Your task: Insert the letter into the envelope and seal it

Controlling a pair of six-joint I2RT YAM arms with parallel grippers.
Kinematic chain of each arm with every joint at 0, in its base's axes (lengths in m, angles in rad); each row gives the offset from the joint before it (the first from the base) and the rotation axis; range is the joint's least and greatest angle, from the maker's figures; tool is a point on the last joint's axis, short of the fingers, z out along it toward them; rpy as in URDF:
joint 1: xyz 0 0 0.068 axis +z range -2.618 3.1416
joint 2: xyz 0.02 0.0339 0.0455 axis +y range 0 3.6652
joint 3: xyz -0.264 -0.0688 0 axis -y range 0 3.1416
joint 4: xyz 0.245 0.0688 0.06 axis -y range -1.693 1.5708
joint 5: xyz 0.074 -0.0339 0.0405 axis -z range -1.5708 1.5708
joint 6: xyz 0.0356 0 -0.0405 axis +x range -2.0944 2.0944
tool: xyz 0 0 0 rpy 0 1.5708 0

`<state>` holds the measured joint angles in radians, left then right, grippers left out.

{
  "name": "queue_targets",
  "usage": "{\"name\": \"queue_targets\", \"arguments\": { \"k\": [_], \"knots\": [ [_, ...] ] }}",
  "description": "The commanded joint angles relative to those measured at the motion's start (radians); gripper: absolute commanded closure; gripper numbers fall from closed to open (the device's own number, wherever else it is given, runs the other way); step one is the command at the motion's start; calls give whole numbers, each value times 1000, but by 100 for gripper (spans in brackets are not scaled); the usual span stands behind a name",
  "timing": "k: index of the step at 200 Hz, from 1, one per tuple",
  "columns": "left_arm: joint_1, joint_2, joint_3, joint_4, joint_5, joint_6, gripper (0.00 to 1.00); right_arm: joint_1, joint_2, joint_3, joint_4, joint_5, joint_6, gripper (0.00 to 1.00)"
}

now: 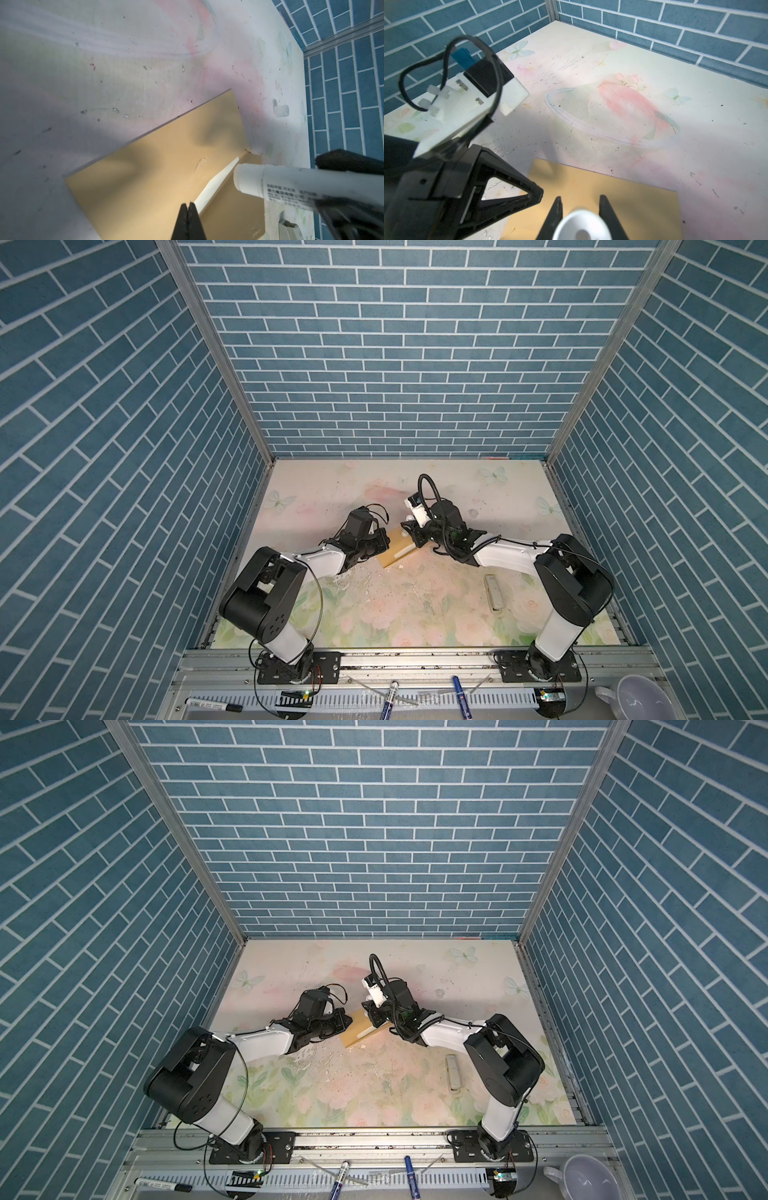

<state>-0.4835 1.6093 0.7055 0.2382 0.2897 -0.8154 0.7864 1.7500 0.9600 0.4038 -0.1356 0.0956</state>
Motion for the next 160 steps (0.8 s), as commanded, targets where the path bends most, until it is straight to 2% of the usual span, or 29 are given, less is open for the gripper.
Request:
{"name": "queue_targets", "arguments": {
  "k": [1, 160],
  "knots": [
    [7, 30, -5, 4, -1, -30, 100, 13, 30, 60, 47, 8, -46, 100],
    [8, 147, -5, -10, -26, -51, 100, 62, 132, 95, 46, 42, -92, 100]
  ]
}}
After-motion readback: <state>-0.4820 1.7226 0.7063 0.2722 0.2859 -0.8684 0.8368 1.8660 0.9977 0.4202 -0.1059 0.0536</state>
